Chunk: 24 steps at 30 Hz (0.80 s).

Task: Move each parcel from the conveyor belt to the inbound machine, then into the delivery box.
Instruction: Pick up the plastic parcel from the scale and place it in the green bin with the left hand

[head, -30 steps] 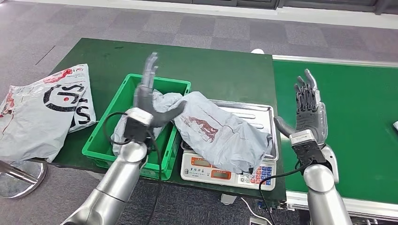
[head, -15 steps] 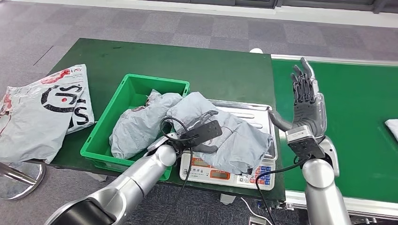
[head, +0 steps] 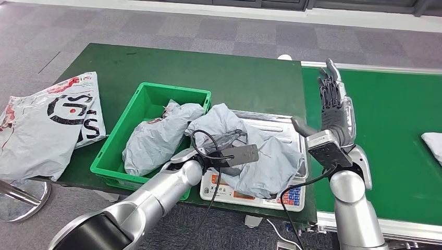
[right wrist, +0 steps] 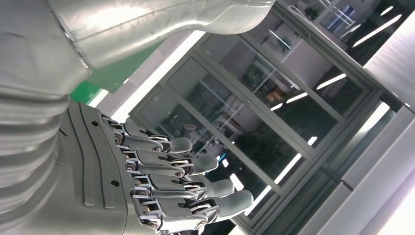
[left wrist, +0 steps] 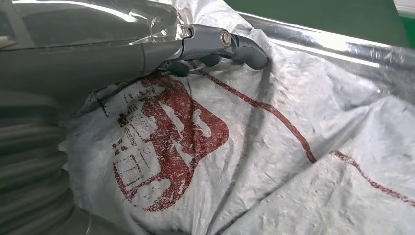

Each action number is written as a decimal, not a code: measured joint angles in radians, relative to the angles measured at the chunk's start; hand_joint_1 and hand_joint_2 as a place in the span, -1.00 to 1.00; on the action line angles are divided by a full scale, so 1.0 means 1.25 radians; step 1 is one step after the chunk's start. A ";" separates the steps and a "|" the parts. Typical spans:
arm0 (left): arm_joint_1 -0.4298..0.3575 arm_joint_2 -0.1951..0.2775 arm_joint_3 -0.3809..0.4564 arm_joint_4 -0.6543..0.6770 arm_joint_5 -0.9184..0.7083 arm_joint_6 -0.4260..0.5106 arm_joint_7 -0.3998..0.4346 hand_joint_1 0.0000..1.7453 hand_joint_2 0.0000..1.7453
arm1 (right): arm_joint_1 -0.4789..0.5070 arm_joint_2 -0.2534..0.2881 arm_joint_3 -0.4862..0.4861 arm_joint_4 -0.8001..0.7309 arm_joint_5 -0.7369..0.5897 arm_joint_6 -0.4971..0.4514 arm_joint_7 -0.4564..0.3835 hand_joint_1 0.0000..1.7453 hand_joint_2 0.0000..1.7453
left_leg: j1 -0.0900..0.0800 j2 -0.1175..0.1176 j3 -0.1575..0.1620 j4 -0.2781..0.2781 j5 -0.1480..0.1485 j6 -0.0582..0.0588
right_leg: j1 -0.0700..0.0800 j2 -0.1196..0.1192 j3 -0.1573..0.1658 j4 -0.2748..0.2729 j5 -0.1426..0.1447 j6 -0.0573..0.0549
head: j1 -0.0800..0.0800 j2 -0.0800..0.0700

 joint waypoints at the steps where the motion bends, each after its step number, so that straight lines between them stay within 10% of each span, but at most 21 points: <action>1: -0.001 0.000 -0.008 0.002 -0.010 0.001 0.001 0.23 1.00 | 0.000 0.001 0.000 0.003 0.002 0.001 0.002 -1.00 1.00 | 0.000 0.000 0.001 0.000 0.000 0.000 | 0.000 0.000 0.001 0.000 0.000 0.000 | 0.000 0.000; 3: -0.002 0.000 -0.021 0.005 -0.025 0.003 0.002 1.00 1.00 | 0.000 0.003 0.000 0.009 0.006 0.003 0.007 -1.00 1.00 | 0.000 -0.001 0.002 0.000 0.000 0.000 | 0.000 -0.001 0.002 0.000 0.000 0.000 | 0.000 0.000; 24: 0.040 0.021 0.009 -0.010 0.049 0.214 -0.231 1.00 1.00 | -0.001 0.004 0.000 0.031 -0.064 0.065 0.013 -1.00 1.00 | 0.000 -0.002 0.003 0.000 0.004 0.001 | 0.000 -0.004 0.004 0.000 0.003 0.000 | 0.000 0.000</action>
